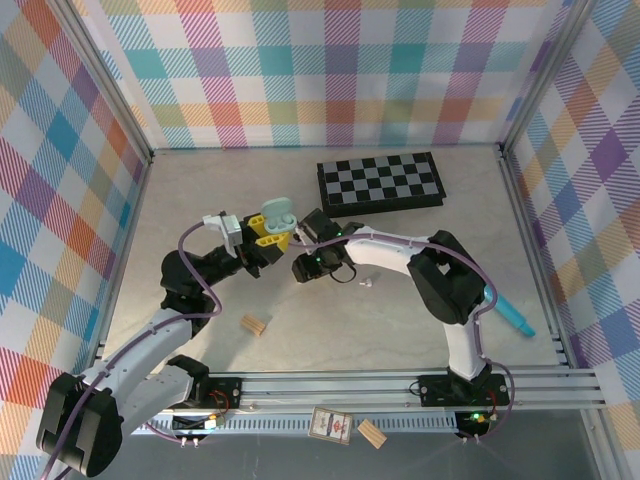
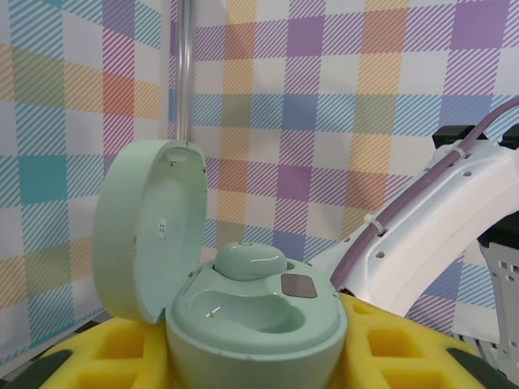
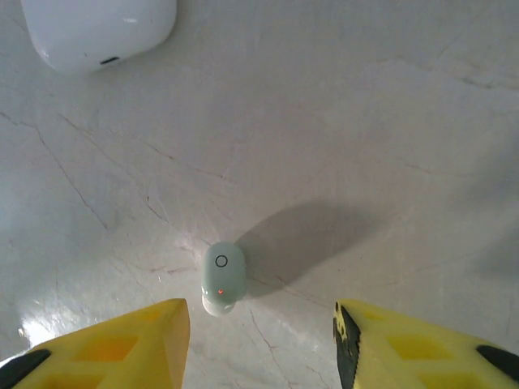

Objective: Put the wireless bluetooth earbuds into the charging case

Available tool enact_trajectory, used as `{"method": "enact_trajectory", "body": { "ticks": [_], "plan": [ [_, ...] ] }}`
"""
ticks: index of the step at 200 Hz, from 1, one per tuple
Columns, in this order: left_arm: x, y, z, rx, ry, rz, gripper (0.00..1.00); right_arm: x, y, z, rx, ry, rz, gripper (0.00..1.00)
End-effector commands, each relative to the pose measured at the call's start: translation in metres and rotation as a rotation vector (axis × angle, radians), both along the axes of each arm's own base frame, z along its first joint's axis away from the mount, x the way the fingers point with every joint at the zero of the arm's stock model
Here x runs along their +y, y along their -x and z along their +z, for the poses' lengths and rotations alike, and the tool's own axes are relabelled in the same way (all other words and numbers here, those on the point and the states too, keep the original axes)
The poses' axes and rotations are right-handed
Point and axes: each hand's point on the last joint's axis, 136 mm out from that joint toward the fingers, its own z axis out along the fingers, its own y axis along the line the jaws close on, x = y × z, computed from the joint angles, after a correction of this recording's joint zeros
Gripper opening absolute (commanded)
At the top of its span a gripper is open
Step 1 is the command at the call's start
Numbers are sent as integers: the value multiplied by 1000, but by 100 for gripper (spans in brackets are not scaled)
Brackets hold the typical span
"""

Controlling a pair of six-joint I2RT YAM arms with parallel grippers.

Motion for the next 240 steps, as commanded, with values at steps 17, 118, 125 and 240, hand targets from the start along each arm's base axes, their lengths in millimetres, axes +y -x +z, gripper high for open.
{"method": "enact_trajectory", "body": {
  "ticks": [17, 118, 125, 240],
  "plan": [
    [4, -1, 13, -40, 25, 11, 27, 12, 4, 0, 39, -8, 17, 50],
    [3, 2, 13, -37, 17, 2, 27, 26, 4, -15, 86, -30, 37, 46],
    [3, 2, 12, -36, 16, 2, 27, 26, 4, -14, 88, -32, 36, 46],
    [3, 2, 12, -33, 12, 4, 27, 25, 18, -12, 132, -108, 20, 39]
  ]
}}
